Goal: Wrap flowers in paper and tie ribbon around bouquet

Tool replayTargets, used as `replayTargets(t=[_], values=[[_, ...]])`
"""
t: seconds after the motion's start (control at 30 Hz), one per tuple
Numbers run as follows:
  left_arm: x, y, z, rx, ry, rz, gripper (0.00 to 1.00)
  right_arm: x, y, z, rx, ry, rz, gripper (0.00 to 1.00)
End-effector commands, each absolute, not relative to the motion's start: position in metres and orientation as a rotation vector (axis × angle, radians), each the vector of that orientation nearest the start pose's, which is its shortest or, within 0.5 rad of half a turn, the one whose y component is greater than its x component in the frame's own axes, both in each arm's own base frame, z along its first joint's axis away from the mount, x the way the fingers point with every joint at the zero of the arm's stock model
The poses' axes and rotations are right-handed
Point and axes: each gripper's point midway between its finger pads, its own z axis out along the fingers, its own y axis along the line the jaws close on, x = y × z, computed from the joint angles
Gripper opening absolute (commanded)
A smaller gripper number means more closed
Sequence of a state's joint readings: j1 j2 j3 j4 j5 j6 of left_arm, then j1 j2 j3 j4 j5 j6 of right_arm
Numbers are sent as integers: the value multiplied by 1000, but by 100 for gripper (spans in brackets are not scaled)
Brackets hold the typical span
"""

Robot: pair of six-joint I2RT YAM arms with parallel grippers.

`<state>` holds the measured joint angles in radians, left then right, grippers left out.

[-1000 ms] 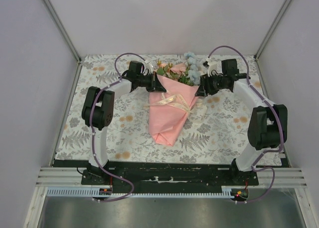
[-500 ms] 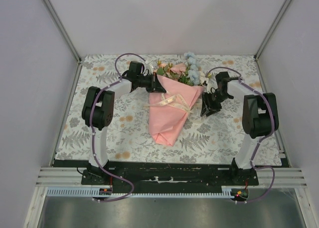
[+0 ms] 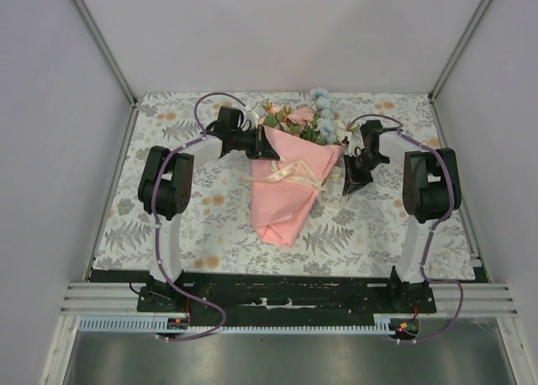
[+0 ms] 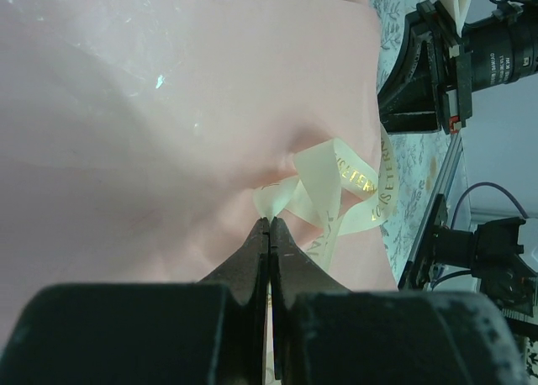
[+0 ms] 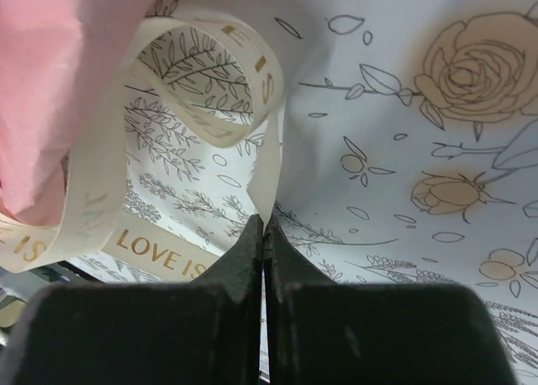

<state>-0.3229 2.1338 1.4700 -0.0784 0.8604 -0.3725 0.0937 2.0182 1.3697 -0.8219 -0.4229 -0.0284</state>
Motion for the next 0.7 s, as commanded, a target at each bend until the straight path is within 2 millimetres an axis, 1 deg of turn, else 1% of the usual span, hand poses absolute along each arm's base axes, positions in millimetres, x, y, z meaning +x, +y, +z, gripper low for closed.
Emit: replayTargets(t=[0.0, 0.03, 0.07, 0.13, 0.17, 0.23, 0.3, 0.37, 0.43, 0.57, 0.67], values=[[425, -290, 98, 466, 2270, -1300, 2, 341, 81, 33, -250, 2940, 576, 0], [425, -289, 98, 466, 2270, -1297, 2, 341, 72, 39, -249, 2917, 546, 0], [426, -285, 99, 459, 2269, -1290, 2, 343, 58, 45, -252, 2896, 480, 0], [429, -278, 101, 441, 2268, -1273, 2, 348, 24, 60, -244, 2842, 350, 0], [432, -272, 101, 424, 2269, -1260, 2, 351, 4, 68, -218, 2816, 283, 0], [436, -262, 104, 413, 2263, -1241, 2, 352, -28, 82, -176, 2774, 184, 0], [439, -252, 106, 415, 2260, -1215, 2, 347, -56, 89, -131, 2766, 108, 0], [443, -239, 105, 397, 2269, -1185, 2, 340, -78, 92, -123, 2770, 48, 0], [450, -221, 105, 375, 2278, -1144, 2, 331, -100, 93, -98, 2781, -4, 0], [464, -176, 102, 312, 2293, -1043, 2, 316, -140, 93, -29, 2796, -95, 0], [472, -142, 101, 262, 2303, -965, 2, 309, -162, 94, 17, 2800, -148, 0]])
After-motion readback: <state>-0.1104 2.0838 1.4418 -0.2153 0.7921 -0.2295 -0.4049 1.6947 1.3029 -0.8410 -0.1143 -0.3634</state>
